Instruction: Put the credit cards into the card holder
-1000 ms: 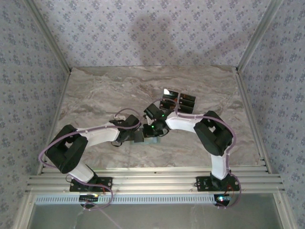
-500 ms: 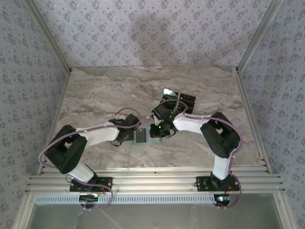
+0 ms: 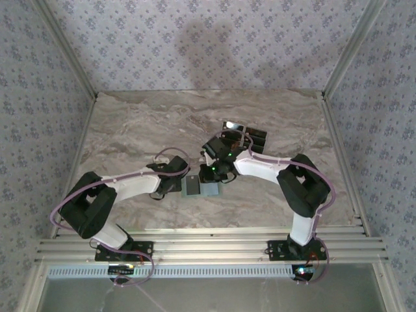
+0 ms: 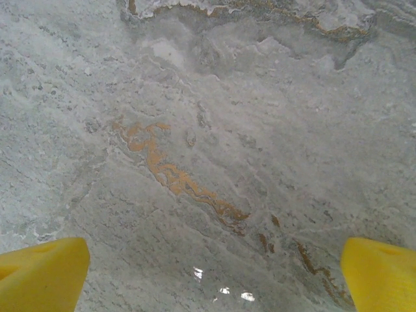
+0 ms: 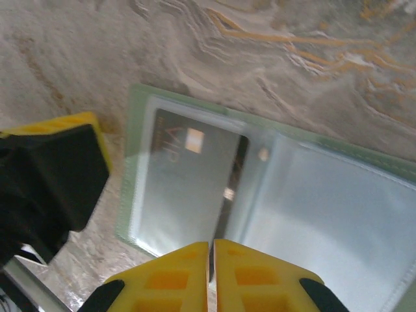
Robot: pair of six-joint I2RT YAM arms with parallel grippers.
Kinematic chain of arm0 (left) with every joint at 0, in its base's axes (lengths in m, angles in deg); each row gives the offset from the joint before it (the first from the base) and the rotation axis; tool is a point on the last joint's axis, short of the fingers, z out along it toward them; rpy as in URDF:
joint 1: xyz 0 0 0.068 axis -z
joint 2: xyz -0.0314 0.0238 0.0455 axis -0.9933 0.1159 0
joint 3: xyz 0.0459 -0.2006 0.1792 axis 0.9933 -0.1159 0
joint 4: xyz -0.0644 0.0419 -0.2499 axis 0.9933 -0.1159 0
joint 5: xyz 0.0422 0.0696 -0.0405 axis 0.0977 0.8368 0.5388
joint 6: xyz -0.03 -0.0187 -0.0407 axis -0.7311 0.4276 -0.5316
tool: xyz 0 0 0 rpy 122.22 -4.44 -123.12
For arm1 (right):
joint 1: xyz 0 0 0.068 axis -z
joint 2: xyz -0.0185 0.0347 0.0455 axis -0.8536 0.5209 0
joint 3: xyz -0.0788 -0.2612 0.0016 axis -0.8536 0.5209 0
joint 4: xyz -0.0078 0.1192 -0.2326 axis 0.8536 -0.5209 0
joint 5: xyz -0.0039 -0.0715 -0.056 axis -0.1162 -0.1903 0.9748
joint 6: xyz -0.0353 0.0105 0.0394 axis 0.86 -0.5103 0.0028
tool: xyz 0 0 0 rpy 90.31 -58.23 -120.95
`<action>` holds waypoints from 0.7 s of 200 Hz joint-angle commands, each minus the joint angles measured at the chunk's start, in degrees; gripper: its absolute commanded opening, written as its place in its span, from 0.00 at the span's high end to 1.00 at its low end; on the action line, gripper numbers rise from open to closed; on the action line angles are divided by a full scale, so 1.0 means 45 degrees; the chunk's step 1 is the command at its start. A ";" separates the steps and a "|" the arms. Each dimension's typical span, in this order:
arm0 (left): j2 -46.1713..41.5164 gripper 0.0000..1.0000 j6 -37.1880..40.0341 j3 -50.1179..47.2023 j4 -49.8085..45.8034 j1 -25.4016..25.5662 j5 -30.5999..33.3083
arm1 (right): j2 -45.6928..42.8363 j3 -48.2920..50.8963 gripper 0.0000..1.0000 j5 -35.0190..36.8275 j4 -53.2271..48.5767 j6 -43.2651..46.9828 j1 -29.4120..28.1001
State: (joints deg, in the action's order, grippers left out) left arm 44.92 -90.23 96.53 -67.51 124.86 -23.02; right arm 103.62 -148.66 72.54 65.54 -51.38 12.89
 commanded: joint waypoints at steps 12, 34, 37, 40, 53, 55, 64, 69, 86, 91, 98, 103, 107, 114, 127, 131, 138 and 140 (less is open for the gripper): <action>0.0106 0.00 0.0118 -0.0282 0.0214 -0.0062 -0.0263 | 0.0518 -0.0357 0.88 0.0018 -0.0111 -0.0023 -0.0073; 0.0096 0.00 0.0129 -0.0362 0.0312 -0.0062 -0.0282 | 0.0715 -0.0225 0.87 -0.0018 0.0032 -0.0099 -0.0074; 0.0099 0.00 0.0140 -0.0389 0.0315 -0.0065 -0.0291 | 0.0731 -0.0216 0.88 -0.0030 0.0045 -0.0096 -0.0073; 0.0114 0.00 0.0146 -0.0399 0.0337 -0.0061 -0.0304 | 0.0765 -0.0214 0.88 -0.0041 0.0063 -0.0108 -0.0075; 0.0131 0.00 0.0158 -0.0406 0.0374 -0.0062 -0.0316 | 0.0881 -0.0175 0.88 -0.0116 0.0183 -0.0162 -0.0088; 0.0130 0.00 0.0158 -0.0402 0.0374 -0.0060 -0.0318 | 0.0896 -0.0175 0.88 -0.0112 0.0198 -0.0167 -0.0093; 0.0181 0.00 0.0149 -0.0420 0.0409 -0.0061 -0.0342 | 0.0968 -0.0175 0.88 -0.0156 0.0276 -0.0226 -0.0100; 0.0195 0.00 0.0154 -0.0421 0.0436 -0.0062 -0.0367 | 0.1013 -0.0175 0.88 -0.0182 0.0320 -0.0247 -0.0124; 0.0270 0.00 0.0164 -0.0439 0.0487 -0.0058 -0.0375 | 0.1142 -0.0175 0.88 -0.0227 0.0397 -0.0302 -0.0177; 0.0285 0.00 0.0145 -0.0462 0.0519 -0.0063 -0.0401 | 0.1172 -0.0175 0.88 -0.0248 0.0413 -0.0300 -0.0197; 0.0303 0.00 0.0145 -0.0481 0.0544 -0.0066 -0.0416 | 0.1222 -0.0175 0.88 -0.0261 0.0442 -0.0309 -0.0220; 0.0318 0.00 0.0153 -0.0494 0.0575 -0.0048 -0.0417 | 0.1247 -0.0175 0.88 -0.0266 0.0447 -0.0331 -0.0241; 0.0319 0.00 0.0155 -0.0498 0.0586 -0.0055 -0.0434 | 0.1267 -0.0175 0.88 -0.0267 0.0455 -0.0326 -0.0236; 0.0331 0.00 0.0160 -0.0518 0.0625 -0.0060 -0.0438 | 0.1311 -0.0175 0.88 -0.0276 0.0462 -0.0320 -0.0268; 0.0347 0.00 0.0144 -0.0547 0.0675 -0.0055 -0.0457 | 0.1379 -0.0175 0.88 -0.0304 0.0476 -0.0339 -0.0280; 0.0365 0.00 0.0138 -0.0555 0.0667 -0.0065 -0.0467 | 0.1389 -0.0175 0.88 -0.0305 0.0479 -0.0350 -0.0284; 0.0374 0.00 0.0138 -0.0560 0.0686 -0.0056 -0.0487 | 0.1411 -0.0175 0.89 -0.0286 0.0477 -0.0363 -0.0306; 0.0391 0.00 0.0133 -0.0572 0.0696 -0.0059 -0.0487 | 0.1409 -0.0175 0.89 -0.0271 0.0476 -0.0359 -0.0294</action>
State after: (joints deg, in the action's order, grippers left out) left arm 44.92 -90.23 95.55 -65.54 124.86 -23.04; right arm 108.67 -149.41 71.86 67.70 -52.10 12.04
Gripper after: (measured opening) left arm 0.997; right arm 0.117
